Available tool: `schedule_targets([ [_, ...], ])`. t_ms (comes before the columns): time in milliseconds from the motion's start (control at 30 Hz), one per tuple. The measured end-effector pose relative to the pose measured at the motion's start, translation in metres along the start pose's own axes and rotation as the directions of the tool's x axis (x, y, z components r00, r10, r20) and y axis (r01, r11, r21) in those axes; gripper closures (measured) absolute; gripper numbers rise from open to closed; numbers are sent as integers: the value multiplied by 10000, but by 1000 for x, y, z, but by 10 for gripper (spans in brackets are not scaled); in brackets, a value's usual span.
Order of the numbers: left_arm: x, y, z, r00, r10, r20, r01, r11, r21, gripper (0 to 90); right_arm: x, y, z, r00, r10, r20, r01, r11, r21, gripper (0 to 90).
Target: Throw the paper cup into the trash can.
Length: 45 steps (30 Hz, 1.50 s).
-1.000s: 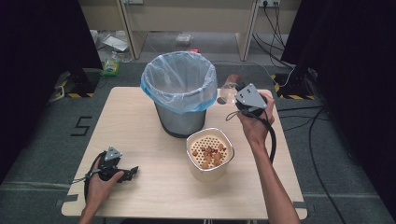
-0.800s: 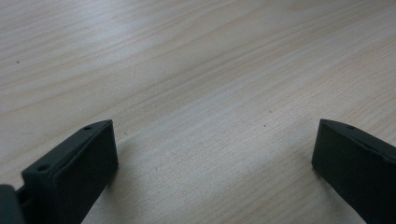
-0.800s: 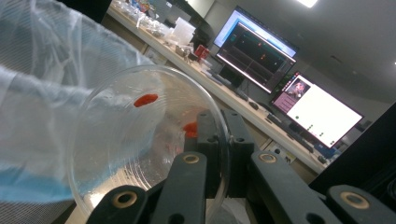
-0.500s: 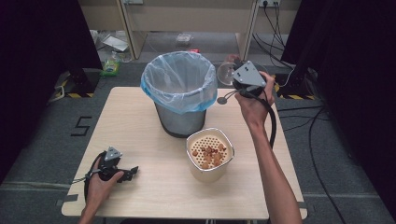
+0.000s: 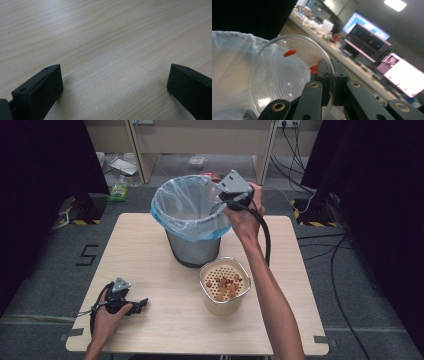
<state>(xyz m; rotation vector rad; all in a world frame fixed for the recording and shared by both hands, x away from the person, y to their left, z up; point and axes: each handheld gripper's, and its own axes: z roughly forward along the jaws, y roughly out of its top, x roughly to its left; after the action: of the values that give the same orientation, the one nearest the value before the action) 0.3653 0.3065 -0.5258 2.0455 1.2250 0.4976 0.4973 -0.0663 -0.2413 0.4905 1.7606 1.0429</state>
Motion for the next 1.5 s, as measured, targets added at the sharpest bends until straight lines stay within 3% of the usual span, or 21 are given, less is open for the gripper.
schedule_targets([
  [200, 0, 0, 0, 10000, -1, -3, 1, 10000, 1, 0, 13, 0, 26, 9965, 409, -724, -378, 9983, 435, 862],
  [367, 0, 0, 0, 10000, -1, -1, 1, 10000, 1, 0, 24, -3, 41, 9886, 766, -1298, -633, 9926, 1033, 804],
  [533, 0, 0, 0, 10000, 0, -1, 0, 10000, 0, 0, 25, -2, 45, 9848, 1103, -1345, -934, 9876, 1263, 689],
  [733, 0, 0, 0, 10000, -3, -2, 3, 10000, -1, 0, 9, -5, 29, 9826, 1395, -1225, -1236, 9839, 1290, 619],
  [900, 0, 0, 0, 10000, -1, -4, 1, 10000, 2, 0, -13, -20, 8, 9764, 1964, -896, -1816, 9717, 1508, 548],
  [1100, 0, 0, 0, 10000, -5, -1, 5, 10000, -2, 0, -36, -44, -19, 9631, 2638, -537, -2514, 9526, 1716, 490],
  [1267, 0, 0, 0, 10000, -4, -6, 4, 10000, -4, 0, -46, -67, -37, 9569, 2888, -320, -2772, 9404, 1972, 468],
  [1300, 0, 0, 0, 10000, -5, -5, 5, 10000, -4, 0, -48, -74, -42, 9521, 3046, -268, -2930, 9339, 2049, 463],
  [1500, 0, 0, 0, 10000, -6, -5, 6, 10000, 1, 0, -49, -104, -59, 9480, 3180, -81, -3066, 9200, 2440, 453],
])
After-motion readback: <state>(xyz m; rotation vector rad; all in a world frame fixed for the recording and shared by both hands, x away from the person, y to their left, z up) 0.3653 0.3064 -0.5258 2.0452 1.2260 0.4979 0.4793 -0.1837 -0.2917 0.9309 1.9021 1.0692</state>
